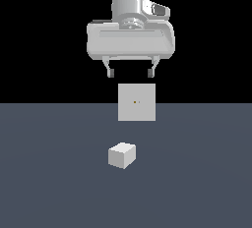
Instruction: Plug the charger into the wall socket.
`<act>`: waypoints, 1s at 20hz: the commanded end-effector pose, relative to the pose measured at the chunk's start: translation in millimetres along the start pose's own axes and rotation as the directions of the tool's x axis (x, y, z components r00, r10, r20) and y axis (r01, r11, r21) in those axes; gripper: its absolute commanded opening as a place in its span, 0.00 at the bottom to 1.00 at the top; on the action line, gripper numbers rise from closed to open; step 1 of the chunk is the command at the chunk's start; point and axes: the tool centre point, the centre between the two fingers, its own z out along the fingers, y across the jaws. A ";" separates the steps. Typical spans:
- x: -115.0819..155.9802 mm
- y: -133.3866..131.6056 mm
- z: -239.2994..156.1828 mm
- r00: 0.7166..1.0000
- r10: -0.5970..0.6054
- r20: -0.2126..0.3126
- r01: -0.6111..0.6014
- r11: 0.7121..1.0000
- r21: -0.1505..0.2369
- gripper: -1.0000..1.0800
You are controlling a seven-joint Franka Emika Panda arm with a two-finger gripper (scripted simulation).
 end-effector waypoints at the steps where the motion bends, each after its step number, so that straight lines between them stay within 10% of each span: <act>1: 0.0 0.0 0.0 1.000 0.000 0.000 0.000 1.000 0.000 0.96; 20: -34.3 -1.5 34.1 0.980 0.182 -0.078 -0.183 0.983 -0.004 0.96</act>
